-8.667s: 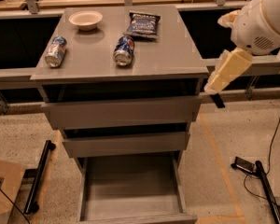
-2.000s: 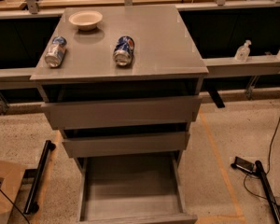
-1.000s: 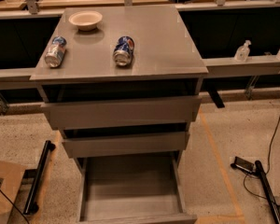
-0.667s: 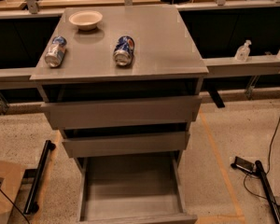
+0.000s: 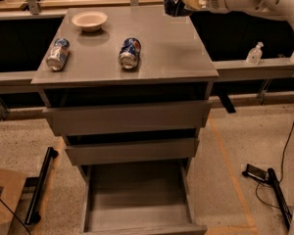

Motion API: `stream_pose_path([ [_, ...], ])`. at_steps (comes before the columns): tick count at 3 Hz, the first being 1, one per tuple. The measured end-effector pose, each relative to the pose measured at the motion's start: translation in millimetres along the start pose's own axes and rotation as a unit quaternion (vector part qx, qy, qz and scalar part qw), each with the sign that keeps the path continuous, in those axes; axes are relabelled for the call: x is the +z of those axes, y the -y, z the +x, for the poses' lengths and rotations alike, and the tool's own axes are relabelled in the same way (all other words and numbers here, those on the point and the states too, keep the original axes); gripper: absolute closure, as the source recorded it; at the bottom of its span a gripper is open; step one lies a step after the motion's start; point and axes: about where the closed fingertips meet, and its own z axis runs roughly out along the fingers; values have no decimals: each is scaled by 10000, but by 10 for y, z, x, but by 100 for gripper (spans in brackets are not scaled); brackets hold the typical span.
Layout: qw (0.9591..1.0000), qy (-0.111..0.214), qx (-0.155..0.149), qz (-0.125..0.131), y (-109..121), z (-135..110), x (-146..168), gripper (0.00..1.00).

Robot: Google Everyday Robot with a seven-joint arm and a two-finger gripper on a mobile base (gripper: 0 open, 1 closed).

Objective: Place blue chip bag into bottom drawer

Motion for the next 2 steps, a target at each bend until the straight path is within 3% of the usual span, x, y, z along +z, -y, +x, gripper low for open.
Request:
stream_pose_path([
  [1, 9989, 291, 202, 311, 214, 306, 268, 59],
  [2, 9989, 290, 221, 303, 199, 339, 316, 27],
])
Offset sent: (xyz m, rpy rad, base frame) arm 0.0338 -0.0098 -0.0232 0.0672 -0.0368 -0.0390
